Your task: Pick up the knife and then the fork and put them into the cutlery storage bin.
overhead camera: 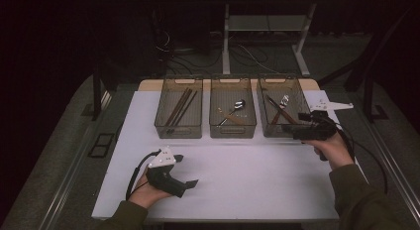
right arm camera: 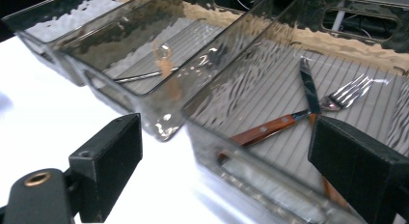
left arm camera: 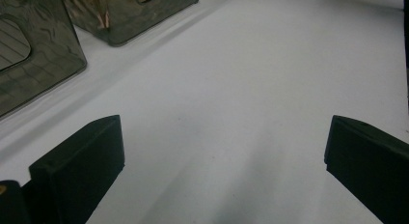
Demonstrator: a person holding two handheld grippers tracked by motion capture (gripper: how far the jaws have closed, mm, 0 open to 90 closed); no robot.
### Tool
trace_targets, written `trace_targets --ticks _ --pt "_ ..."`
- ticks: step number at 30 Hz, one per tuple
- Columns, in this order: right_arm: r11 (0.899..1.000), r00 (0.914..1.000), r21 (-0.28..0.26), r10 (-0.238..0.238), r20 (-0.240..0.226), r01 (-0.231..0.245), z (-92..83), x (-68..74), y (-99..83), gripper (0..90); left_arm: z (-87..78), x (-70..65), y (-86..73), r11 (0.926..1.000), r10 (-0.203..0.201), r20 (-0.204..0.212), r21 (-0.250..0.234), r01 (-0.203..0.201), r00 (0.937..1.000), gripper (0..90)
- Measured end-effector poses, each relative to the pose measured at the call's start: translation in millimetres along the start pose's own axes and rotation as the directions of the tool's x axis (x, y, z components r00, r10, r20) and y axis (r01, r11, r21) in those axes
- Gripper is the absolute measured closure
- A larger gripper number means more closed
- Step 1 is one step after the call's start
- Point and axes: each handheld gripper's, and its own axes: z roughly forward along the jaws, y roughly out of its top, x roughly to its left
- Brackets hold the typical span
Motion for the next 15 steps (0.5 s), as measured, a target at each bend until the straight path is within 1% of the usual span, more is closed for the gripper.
trace_targets --ticks 1,4,6,8,11,13,15 --pt "1.0 1.0 -0.002 0.002 0.001 -0.002 -1.9 3.2 -2.8 11.5 -0.1 -0.4 0.1 1.0 0.001 -0.001 -0.002 -0.001 1.0 0.0" --pt "1.0 0.9998 -0.016 0.005 -0.018 -0.006 -7.7 11.2 -12.2 11.5 -0.5 -1.0 0.4 1.0 0.002 -0.004 -0.002 -0.002 1.0 0.0" --pt "1.0 0.9998 -0.01 -0.003 -0.019 0.003 -10.4 17.1 -19.2 11.5 -0.4 -1.0 0.1 1.0 -0.001 -0.005 -0.001 0.001 1.0 0.0" --pt "1.0 0.9995 -0.018 -0.007 -0.029 0.007 -14.2 23.5 -25.9 11.5 0.0 -1.2 0.2 1.0 0.0 -0.006 0.0 0.0 1.0 0.0" --pt "0.999 0.9997 -0.037 -0.013 -0.022 0.012 -19.8 32.1 -35.5 11.5 -1.2 -1.3 0.5 1.0 0.003 -0.008 0.001 -0.003 1.0 0.0" --pt "0.999 0.9996 -0.046 -0.005 -0.029 0.004 -22.7 36.4 -43.8 11.5 -1.5 -1.1 0.3 1.0 -0.001 -0.01 -0.004 0.001 1.0 0.0" --pt "0.999 0.9994 -0.041 -0.008 -0.034 0.006 -24.3 39.5 -52.6 11.5 -1.4 -1.0 0.3 1.0 0.0 -0.009 -0.001 0.0 1.0 0.0"
